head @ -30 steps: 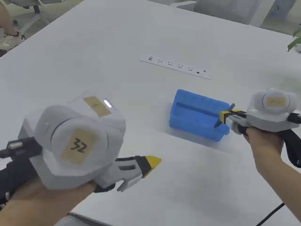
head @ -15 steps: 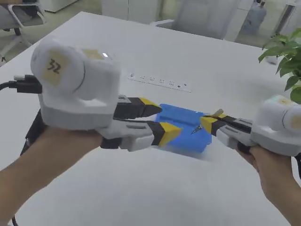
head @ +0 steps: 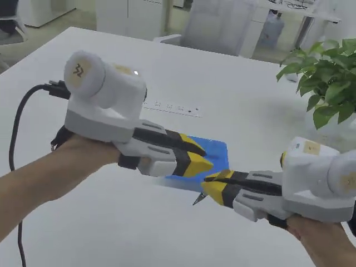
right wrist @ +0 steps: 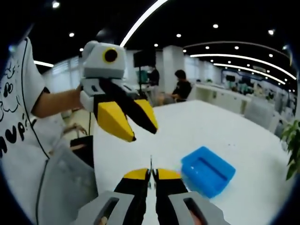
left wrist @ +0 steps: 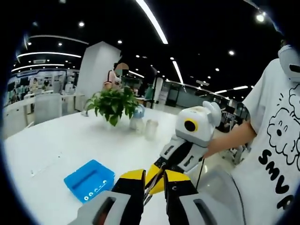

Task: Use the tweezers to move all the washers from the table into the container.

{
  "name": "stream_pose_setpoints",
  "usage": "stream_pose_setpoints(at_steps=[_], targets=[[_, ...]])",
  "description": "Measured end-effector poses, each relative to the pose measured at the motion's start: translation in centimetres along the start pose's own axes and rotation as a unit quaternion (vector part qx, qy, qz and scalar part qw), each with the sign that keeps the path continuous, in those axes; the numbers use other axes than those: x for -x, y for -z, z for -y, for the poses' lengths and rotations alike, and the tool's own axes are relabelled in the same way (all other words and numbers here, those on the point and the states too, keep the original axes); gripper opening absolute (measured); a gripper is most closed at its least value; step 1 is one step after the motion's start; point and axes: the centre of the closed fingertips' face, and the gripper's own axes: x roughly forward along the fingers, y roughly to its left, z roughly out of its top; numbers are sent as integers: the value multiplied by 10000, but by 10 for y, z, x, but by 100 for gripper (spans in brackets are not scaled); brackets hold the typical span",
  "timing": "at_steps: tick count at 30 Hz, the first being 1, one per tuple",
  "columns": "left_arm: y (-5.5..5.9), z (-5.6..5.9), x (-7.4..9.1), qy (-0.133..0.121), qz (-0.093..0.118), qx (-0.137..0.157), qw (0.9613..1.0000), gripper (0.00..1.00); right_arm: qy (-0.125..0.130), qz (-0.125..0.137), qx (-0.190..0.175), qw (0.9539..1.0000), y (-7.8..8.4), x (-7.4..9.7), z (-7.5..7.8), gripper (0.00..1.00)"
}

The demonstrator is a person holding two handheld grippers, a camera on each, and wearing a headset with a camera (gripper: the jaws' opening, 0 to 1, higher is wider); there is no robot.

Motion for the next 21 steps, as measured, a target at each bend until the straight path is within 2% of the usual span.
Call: stream_pose_setpoints(at_steps=[3,6,10,12,16,18,21], targets=[[4,6,-9,197,-72,-146,9997,11,-139,-77,21,9999,3,-1,-7,2],[11,15,-18,513,-184,-209,9983,9,-203,-198,116,9995,9,-2,-8,2],[19,19,-24,695,-239,-264,9969,1,-318,-323,147,9989,16,-4,-10,2],[24,19,-25,756,-269,-390,9960,0,-369,-452,254,9980,22,-6,-10,2],[32,15,-27,711,-299,-536,9956,0,-468,-696,415,9956,35,-9,-9,2],[39,6,-27,526,-351,-629,9960,0,-468,-833,501,9942,41,-11,-5,2],[47,-1,-25,406,-487,-756,9951,0,-463,-1065,739,9905,50,-18,4,2]])
